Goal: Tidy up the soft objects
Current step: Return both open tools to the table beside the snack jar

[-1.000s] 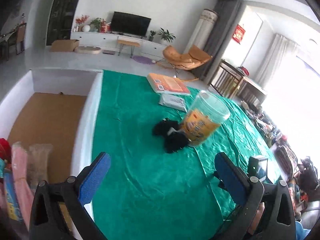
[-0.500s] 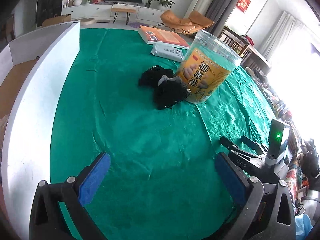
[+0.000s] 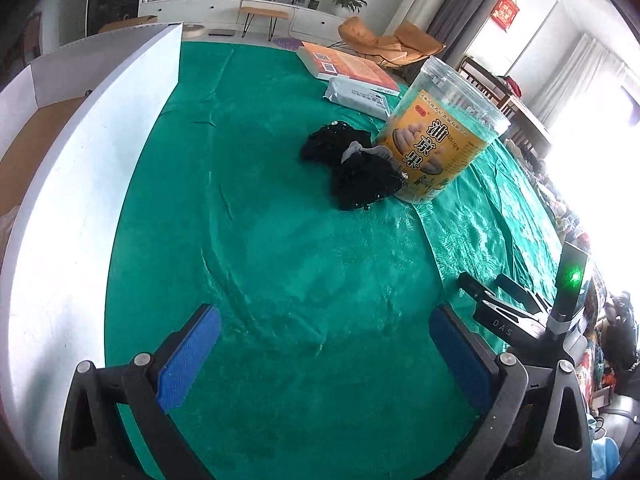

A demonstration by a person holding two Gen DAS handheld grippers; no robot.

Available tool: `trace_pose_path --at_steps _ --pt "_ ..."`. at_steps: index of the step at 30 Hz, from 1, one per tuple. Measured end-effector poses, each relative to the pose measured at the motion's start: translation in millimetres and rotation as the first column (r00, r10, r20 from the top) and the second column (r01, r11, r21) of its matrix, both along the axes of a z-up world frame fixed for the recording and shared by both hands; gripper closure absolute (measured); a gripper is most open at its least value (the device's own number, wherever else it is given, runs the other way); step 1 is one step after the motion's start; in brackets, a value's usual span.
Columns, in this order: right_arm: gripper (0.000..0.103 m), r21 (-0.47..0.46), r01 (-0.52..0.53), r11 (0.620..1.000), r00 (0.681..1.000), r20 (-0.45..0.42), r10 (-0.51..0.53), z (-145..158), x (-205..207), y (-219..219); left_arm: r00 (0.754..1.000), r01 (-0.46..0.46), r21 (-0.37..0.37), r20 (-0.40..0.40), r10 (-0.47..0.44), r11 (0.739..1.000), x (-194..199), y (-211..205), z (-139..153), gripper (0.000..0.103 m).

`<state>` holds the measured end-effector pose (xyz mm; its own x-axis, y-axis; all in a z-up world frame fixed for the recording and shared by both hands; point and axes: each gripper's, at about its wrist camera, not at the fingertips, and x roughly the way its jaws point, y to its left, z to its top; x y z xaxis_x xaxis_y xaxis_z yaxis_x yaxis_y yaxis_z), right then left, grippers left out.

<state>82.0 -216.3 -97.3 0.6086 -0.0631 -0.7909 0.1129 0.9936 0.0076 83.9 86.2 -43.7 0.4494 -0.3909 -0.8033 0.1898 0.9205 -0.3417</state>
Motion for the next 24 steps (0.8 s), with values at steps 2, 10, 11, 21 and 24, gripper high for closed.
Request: trace_pose_path --at_steps 2,10,11,21,24 --pt "0.016 0.0 0.0 1.0 1.0 0.0 0.0 0.0 -0.1 0.0 1.0 -0.003 -0.001 -0.003 0.003 1.0 0.2 0.7 -0.4 0.0" --pt "0.016 0.0 0.0 1.0 1.0 0.0 0.0 0.0 -0.2 0.0 1.0 -0.005 -0.002 -0.02 0.005 1.0 0.9 0.7 -4.9 0.0" --pt "0.016 0.0 0.0 1.0 1.0 0.0 0.0 0.0 -0.2 -0.1 1.0 -0.004 -0.002 -0.021 0.004 1.0 0.9 0.2 -5.2 0.0" --pt "0.016 0.0 0.0 1.0 1.0 0.0 0.0 0.1 -0.3 -0.2 1.0 -0.006 -0.003 -0.02 0.006 1.0 0.9 0.1 -4.1 0.0" --pt "0.016 0.0 0.0 1.0 1.0 0.0 0.0 0.1 -0.3 -0.2 1.0 -0.01 -0.004 -0.02 0.01 1.0 2.1 1.8 -3.5 0.0"
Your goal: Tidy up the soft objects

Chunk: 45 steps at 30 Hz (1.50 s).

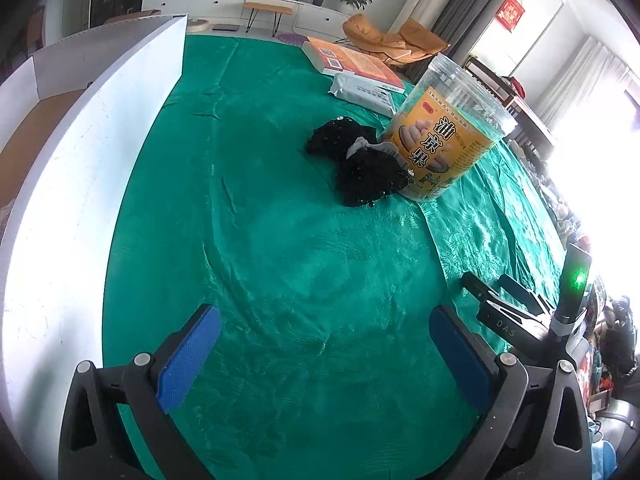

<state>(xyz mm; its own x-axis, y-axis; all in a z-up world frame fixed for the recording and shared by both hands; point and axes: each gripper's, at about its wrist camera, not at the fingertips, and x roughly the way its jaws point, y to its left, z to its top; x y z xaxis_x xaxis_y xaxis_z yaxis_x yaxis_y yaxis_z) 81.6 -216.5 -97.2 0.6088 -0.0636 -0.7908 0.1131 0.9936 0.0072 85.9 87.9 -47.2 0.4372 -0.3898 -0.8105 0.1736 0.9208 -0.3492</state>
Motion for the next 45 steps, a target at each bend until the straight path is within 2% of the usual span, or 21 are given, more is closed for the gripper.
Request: trace_pose_path --at_steps 14,18,21,23,25,27,30,34,35,36,37,38,41,45 --pt "0.016 0.0 0.0 1.0 1.0 0.0 0.0 0 0 0 1.0 -0.003 -0.011 -0.002 0.003 1.0 11 2 4 0.0" --pt "0.016 0.012 -0.011 1.0 1.0 0.0 0.011 0 0 3 1.0 -0.015 -0.048 0.025 0.016 0.999 13 7 18 0.0" --pt "0.017 0.132 -0.125 0.983 0.991 0.058 0.118 11 -5 15 0.998 -0.028 -0.077 0.059 0.032 0.997 10 16 31 0.0" --pt "0.017 0.174 -0.207 0.963 0.976 0.104 0.191 18 -6 32 0.997 -0.038 -0.096 0.069 0.045 0.995 9 23 36 0.0" --pt "0.017 0.203 -0.269 0.942 0.962 0.109 0.251 20 7 49 0.996 -0.045 -0.112 0.076 0.054 0.993 8 29 40 0.0" --pt "0.018 0.271 -0.284 0.92 0.959 0.093 0.269 20 32 60 0.995 -0.048 -0.12 0.083 0.058 0.992 5 34 44 0.0" --pt "0.018 0.337 -0.251 0.907 0.968 0.076 0.24 17 72 75 0.994 -0.046 -0.109 0.095 0.056 0.993 2 38 50 0.0" --pt "0.019 0.382 -0.145 0.913 0.989 0.029 0.145 5 112 91 0.994 -0.051 -0.091 0.091 0.059 0.995 -3 46 51 0.0" --pt "0.02 0.372 -0.133 0.919 0.991 0.044 0.125 6 116 96 0.994 -0.054 -0.086 0.086 0.061 0.995 -4 48 50 0.0" --pt "0.024 0.357 -0.139 0.924 0.99 0.049 0.13 6 119 102 0.995 -0.058 -0.083 0.081 0.064 0.995 -5 50 48 0.0" --pt "0.058 0.351 -0.158 0.923 0.987 0.044 0.152 4 123 109 0.995 -0.061 -0.083 0.077 0.067 0.995 -5 52 47 0.0" --pt "0.073 0.342 -0.163 0.926 0.986 0.034 0.161 3 124 112 0.995 -0.065 -0.085 0.073 0.071 0.994 -5 53 45 0.0" --pt "0.074 0.38 -0.191 0.905 0.981 0.054 0.185 7 108 109 0.993 -0.075 -0.067 0.082 0.08 0.995 -3 54 42 0.0" --pt "0.074 0.413 -0.226 0.882 0.974 0.068 0.217 15 51 79 0.993 -0.069 -0.096 0.088 0.077 0.993 2 49 42 0.0"
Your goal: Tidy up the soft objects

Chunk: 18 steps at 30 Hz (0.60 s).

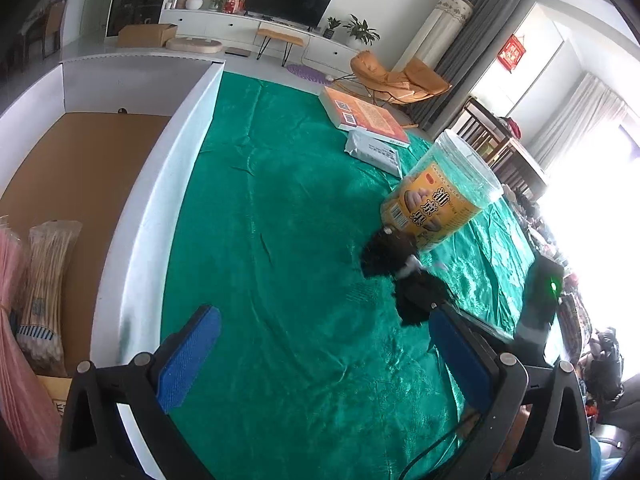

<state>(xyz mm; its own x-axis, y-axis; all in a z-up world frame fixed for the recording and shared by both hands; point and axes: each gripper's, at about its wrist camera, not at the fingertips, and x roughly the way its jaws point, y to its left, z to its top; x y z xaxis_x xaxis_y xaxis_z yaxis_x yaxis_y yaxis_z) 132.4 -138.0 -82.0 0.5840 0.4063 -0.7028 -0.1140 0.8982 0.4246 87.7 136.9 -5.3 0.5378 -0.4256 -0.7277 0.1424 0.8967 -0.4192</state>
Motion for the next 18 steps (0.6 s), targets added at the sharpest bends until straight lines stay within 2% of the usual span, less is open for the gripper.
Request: trace_pose_path --at_steps 3,7,10,12,13,15,16,17,18 --pt "0.074 0.008 0.06 0.998 0.998 -0.003 -0.06 5 -37 -42 1.0 0.03 -0.025 -0.002 -0.03 0.999 4 -13 1 0.0" --pt "0.073 -0.009 0.237 0.971 0.971 0.038 -0.237 16 -61 -108 0.994 0.106 -0.025 0.012 -0.106 0.994 18 -40 8 0.0" --pt "0.073 0.008 0.359 0.933 0.93 0.087 -0.358 25 -49 -152 0.988 0.156 -0.065 0.022 -0.154 0.986 50 -56 17 0.0" --pt "0.073 0.012 0.393 0.919 0.91 0.138 -0.391 27 -32 -172 0.987 0.157 -0.062 0.053 -0.154 0.986 87 -63 24 0.0" --pt "0.072 0.008 0.392 0.92 0.91 0.144 -0.389 23 -22 -178 0.987 0.154 -0.066 0.053 -0.15 0.986 109 -63 27 0.0" --pt "0.065 0.023 0.391 0.92 0.917 0.079 -0.392 8 -7 -187 0.988 0.153 -0.093 0.042 -0.15 0.984 158 -65 31 0.0" --pt "0.057 0.039 0.395 0.918 0.917 0.047 -0.396 1 -7 -190 0.989 0.148 -0.096 0.035 -0.145 0.984 181 -67 33 0.0" --pt "0.042 0.05 0.392 0.919 0.919 0.032 -0.394 -1 -11 -197 0.987 0.159 -0.096 0.035 -0.157 0.983 210 -72 35 0.0" --pt "0.035 0.051 0.386 0.921 0.922 0.019 -0.388 -5 -14 -197 0.98 0.2 -0.087 0.032 -0.198 0.976 234 -79 36 0.0"
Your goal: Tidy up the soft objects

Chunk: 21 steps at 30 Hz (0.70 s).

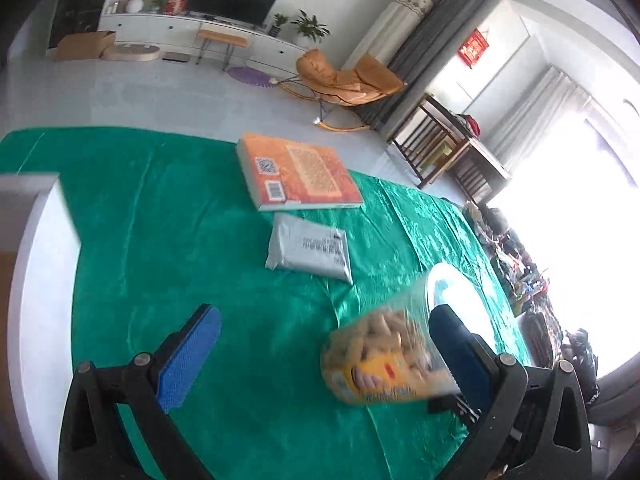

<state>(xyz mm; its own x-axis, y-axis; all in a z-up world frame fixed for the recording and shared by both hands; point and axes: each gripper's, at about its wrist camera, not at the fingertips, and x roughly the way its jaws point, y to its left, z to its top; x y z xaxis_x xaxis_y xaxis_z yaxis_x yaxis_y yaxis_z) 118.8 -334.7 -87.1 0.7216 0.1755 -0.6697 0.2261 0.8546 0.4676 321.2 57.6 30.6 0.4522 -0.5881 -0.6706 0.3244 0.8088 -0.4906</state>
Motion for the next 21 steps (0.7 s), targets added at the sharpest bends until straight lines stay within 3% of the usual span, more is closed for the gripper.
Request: trace_pose_path --at_steps 1,3,5,9,12,15,19,21 --pt "0.034 -0.009 -0.001 1.0 1.0 0.01 0.001 0 -4 1 0.999 0.041 0.036 0.001 -0.041 0.999 23 -10 1 0.0" --pt "0.032 -0.019 -0.004 1.0 1.0 -0.007 0.004 0 1 5 0.995 0.082 0.187 0.042 -0.092 0.979 65 -35 3 0.0" --pt "0.031 -0.016 -0.002 1.0 1.0 0.003 0.002 0 1 3 0.985 0.141 0.257 0.062 -0.162 0.956 93 -57 2 0.0" --pt "0.031 -0.021 0.002 1.0 1.0 0.007 -0.002 -4 4 6 0.952 0.302 0.207 -0.021 -0.305 0.93 126 -100 -10 0.0" --pt "0.03 -0.021 0.003 1.0 1.0 0.009 -0.002 -7 7 9 0.91 0.413 0.255 -0.081 -0.406 0.874 132 -139 -30 0.0" --pt "0.028 -0.02 0.003 1.0 1.0 0.012 -0.003 -8 9 11 0.881 0.471 0.325 -0.131 -0.454 0.82 136 -164 -50 0.0" --pt "0.026 -0.019 -0.001 1.0 1.0 0.013 0.001 -8 9 12 0.856 0.518 0.317 -0.198 -0.478 0.795 147 -176 -73 0.0" --pt "0.025 -0.017 -0.001 1.0 1.0 0.015 0.001 -8 10 12 0.834 0.552 0.333 -0.228 -0.502 0.765 147 -181 -85 0.0"
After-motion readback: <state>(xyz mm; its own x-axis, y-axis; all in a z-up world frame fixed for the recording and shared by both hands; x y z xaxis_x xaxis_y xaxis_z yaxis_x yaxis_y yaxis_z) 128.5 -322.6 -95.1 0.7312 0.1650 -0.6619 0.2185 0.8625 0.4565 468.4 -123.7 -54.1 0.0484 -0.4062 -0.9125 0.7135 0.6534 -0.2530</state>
